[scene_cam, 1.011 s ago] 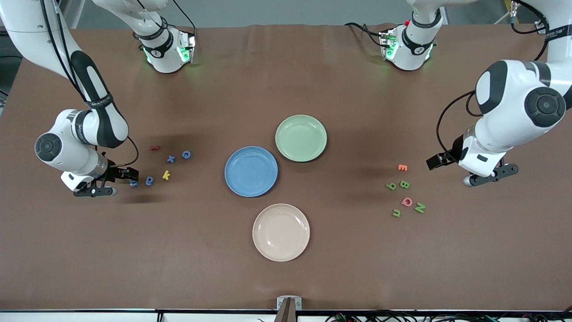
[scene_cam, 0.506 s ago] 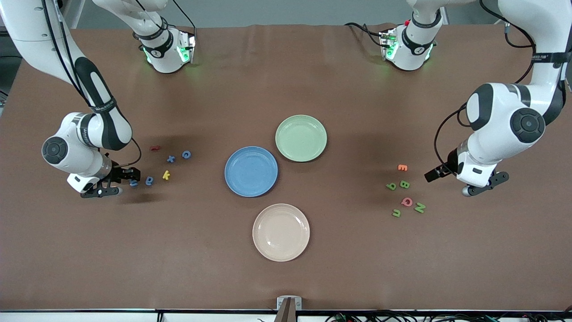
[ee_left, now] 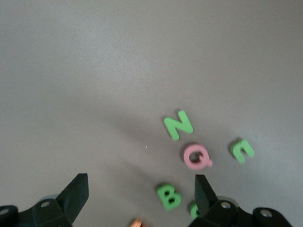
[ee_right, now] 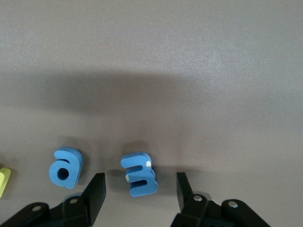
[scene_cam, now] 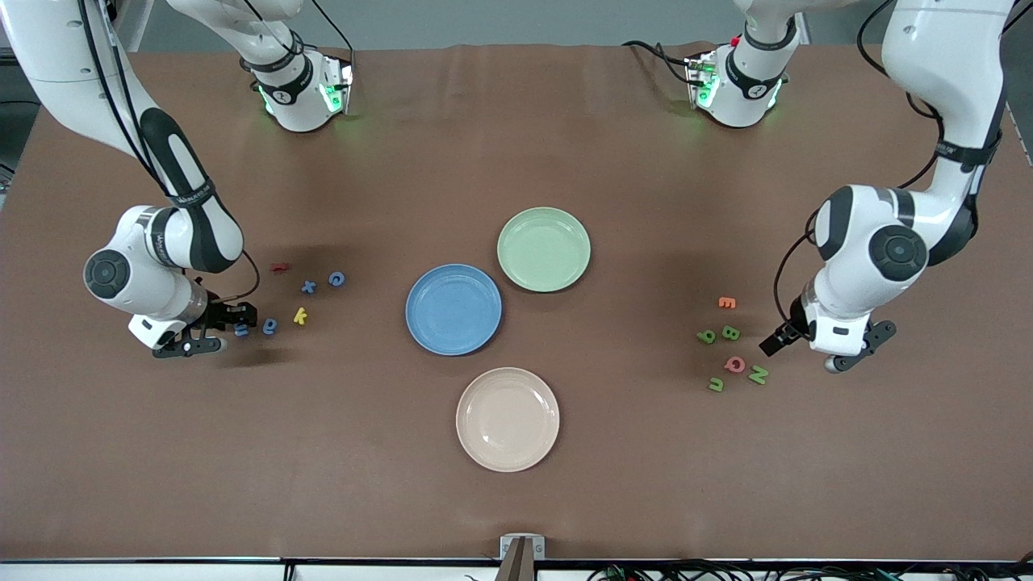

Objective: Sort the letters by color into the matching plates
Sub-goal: 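Lower the right gripper over blue m while the left gripper lowers over green N, then grasp the blue m with the right gripper while the left gripper grasps green N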

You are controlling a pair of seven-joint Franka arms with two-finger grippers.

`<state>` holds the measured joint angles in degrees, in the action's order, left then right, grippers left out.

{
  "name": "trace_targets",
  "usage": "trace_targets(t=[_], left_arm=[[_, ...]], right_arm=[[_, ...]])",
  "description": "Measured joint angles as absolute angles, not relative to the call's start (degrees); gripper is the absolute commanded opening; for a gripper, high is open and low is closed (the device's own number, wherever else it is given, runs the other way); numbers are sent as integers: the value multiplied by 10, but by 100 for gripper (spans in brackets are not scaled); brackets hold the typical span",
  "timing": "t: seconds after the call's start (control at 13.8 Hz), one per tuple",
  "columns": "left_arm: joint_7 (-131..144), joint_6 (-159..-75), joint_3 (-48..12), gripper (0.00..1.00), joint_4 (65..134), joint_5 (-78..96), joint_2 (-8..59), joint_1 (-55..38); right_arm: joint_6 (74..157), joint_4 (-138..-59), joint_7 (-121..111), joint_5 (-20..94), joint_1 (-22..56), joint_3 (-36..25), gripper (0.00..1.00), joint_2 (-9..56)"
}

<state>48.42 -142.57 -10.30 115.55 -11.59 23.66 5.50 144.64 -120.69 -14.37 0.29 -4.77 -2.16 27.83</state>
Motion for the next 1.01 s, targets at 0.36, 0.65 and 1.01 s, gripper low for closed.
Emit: trace_targets(t=[0.36, 0.65, 1.01], left_arm=[[515, -1456, -102, 87, 1131, -123, 281, 55], [532, -1483, -99, 80, 1118, -123, 305, 59], [583, -1489, -98, 75, 1086, -123, 344, 65]], right_arm=[[1446, -1207, -155, 2, -44, -19, 69, 280], [1448, -1207, -192, 2, -44, -20, 69, 285], [1449, -1207, -196, 2, -44, -21, 58, 285]])
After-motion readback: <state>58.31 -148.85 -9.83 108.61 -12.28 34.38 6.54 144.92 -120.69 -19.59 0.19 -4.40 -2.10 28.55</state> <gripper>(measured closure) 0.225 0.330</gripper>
